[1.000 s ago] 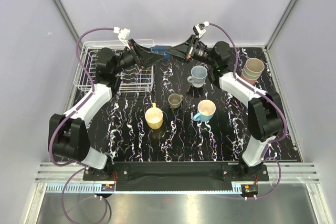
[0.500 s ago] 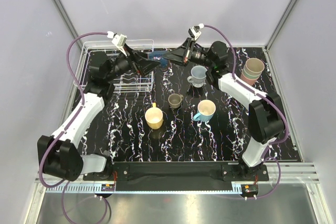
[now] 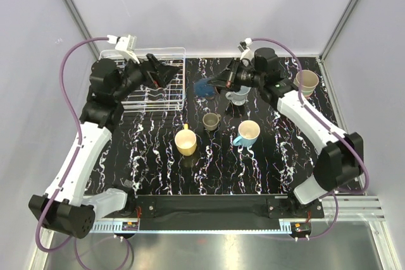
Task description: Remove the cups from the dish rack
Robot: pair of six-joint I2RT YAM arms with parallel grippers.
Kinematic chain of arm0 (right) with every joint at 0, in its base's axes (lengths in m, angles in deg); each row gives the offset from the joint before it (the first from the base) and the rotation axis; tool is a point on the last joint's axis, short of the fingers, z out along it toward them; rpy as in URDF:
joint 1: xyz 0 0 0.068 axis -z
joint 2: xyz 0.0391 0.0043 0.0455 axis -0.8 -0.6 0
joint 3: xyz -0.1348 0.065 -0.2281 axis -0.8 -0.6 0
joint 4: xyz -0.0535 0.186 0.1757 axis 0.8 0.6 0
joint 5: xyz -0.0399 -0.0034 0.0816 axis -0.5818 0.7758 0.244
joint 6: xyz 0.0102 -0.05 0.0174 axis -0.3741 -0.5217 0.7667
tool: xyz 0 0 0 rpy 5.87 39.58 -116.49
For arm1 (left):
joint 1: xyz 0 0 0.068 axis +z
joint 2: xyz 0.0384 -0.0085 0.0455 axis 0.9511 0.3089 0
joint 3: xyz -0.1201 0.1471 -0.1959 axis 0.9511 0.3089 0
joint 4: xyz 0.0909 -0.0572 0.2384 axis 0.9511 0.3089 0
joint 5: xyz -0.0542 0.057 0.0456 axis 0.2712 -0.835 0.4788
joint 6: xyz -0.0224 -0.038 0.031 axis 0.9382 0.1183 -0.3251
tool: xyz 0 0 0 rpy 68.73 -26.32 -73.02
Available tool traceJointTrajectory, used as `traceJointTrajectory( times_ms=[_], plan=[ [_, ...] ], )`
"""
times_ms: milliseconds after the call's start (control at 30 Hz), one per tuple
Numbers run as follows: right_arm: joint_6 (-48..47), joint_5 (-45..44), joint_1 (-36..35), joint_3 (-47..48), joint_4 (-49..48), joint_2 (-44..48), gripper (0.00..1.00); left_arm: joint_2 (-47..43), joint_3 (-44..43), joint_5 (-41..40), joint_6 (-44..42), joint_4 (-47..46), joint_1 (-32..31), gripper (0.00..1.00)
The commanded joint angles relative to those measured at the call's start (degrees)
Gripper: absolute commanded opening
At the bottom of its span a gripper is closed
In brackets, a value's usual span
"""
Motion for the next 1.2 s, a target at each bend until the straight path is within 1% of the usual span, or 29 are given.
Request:
traceJointTrajectory(
  times_ms=[0, 33, 100, 133, 200, 233, 300, 333, 400, 433, 600, 633, 667, 767, 867, 1000, 1167],
  plan=[
    [-14.4, -14.3, 0.4, 6.1, 26.0, 5.9, 0.0, -1.6, -4.0, -9.8, 0.2, 11.5, 0.0, 0.99],
    [-16.5, -19.4, 0.6, 6.6, 32.5, 6.4, 0.0, -2.9, -3.4, -10.8, 0.4, 12.0, 0.0, 0.99],
    [-17.9, -25.2, 1.0, 7.1, 37.8, 8.2, 0.0, -4.0, -1.9, -13.2, 1.0, 13.0, 0.0, 0.99],
    [-18.5, -29.8, 1.3, 7.1, 42.3, 8.8, 0.0, -4.4, -2.1, -13.9, 1.0, 14.6, 0.0, 0.99],
    [-19.2, -34.1, 2.9, 7.5, 46.6, 10.5, 0.0, -4.4, -2.5, -14.4, -0.1, 16.3, 0.0, 0.99],
    [-19.8, -38.3, 3.4, 7.5, 50.4, 11.1, 0.0, -4.3, -2.7, -14.5, -0.3, 17.5, 0.0, 0.99],
    [-19.8, -43.5, 4.9, 6.9, 53.4, 12.8, 0.0, -4.2, -2.8, -14.5, 0.8, 18.9, 0.0, 0.99],
    [-19.7, -47.4, 5.6, 6.8, 56.0, 13.2, 0.0, -4.4, -2.4, -14.0, 1.1, 19.1, -0.1, 0.99],
    [-19.6, -49.3, 7.9, 4.9, 57.4, 14.6, 0.0, -5.1, -0.4, -13.1, 2.0, 18.6, 0.0, 0.99],
    [-18.6, -52.1, 8.5, 3.9, 57.9, 15.3, 0.0, -5.6, 0.1, -12.9, 2.0, 18.5, 0.0, 0.99],
    [-16.7, -51.8, 14.3, -6.0, 55.9, 17.0, 0.0, -7.1, 1.5, -14.2, 0.5, 20.2, 0.0, 0.99],
    [-16.2, -51.3, 15.4, -7.4, 54.6, 16.9, 0.0, -7.4, 1.7, -13.9, 0.4, 20.1, 0.0, 0.99],
    [-15.8, -50.9, 16.2, -9.7, 53.8, 16.2, 0.0, -7.5, 2.1, -11.8, 0.2, 19.9, 0.0, 0.99],
    [-14.8, -51.9, 17.9, -12.1, 52.1, 13.9, 0.0, -7.6, 2.7, -8.8, 0.8, 19.3, 0.0, 0.99],
    [-14.1, -53.9, 19.4, -14.1, 51.7, 12.1, 0.0, -8.7, 3.9, -7.8, 1.2, 18.5, 0.0, 0.99],
    [-12.2, -54.4, 20.4, -17.9, 49.2, 12.4, 0.0, -10.9, 5.9, -9.3, 1.2, 17.2, 0.0, 0.99],
    [-11.3, -56.2, 20.9, -21.4, 47.1, 11.4, 0.0, -11.1, 6.3, -9.6, 0.7, 17.4, 0.0, 0.99]
  ],
)
